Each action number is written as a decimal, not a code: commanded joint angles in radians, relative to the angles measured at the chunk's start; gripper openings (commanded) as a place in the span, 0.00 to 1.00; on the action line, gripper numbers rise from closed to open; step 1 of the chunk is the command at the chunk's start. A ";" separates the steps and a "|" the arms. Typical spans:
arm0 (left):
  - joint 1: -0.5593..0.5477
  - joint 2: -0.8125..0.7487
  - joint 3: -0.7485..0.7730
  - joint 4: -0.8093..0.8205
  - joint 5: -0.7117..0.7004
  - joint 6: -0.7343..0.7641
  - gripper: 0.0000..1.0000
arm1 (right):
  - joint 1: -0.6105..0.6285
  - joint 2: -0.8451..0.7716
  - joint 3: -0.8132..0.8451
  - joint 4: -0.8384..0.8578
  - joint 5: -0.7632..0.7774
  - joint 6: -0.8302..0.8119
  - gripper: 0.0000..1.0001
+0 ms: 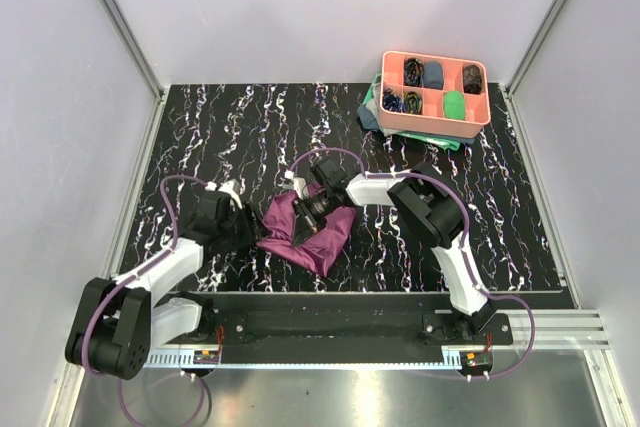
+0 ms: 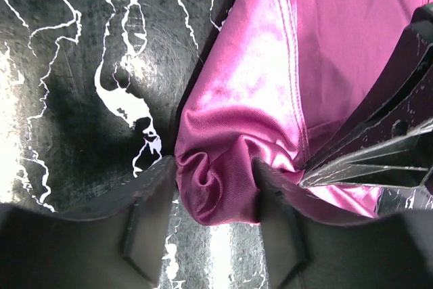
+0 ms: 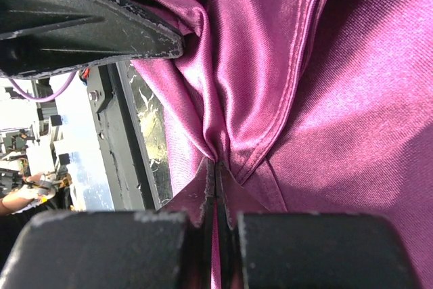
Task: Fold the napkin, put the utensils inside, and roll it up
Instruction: Roll the napkin with the utensil
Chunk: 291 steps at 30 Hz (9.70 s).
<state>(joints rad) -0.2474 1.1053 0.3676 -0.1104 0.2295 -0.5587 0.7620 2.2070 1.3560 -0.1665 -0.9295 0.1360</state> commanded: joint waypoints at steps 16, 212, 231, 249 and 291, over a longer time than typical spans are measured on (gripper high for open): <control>0.000 0.200 0.149 -0.137 -0.059 0.005 0.25 | 0.002 -0.156 0.003 -0.169 0.190 -0.072 0.55; 0.000 0.001 -0.052 -0.086 0.082 -0.089 0.14 | 0.413 -0.649 -0.276 -0.183 0.967 -0.119 0.79; 0.000 0.021 -0.047 -0.086 0.085 -0.083 0.14 | 0.442 -0.549 -0.293 -0.034 0.902 -0.217 0.76; 0.000 0.022 -0.038 -0.080 0.110 -0.081 0.13 | 0.427 -0.359 -0.282 -0.073 0.942 -0.207 0.71; 0.000 -0.213 -0.114 -0.040 0.077 -0.098 0.75 | 0.112 -0.158 -0.256 -0.116 0.018 -0.070 0.33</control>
<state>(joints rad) -0.2466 0.8444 0.2428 -0.1814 0.2741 -0.6777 0.9012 1.9854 1.0885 -0.2169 -0.8852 0.0708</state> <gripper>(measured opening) 0.754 0.331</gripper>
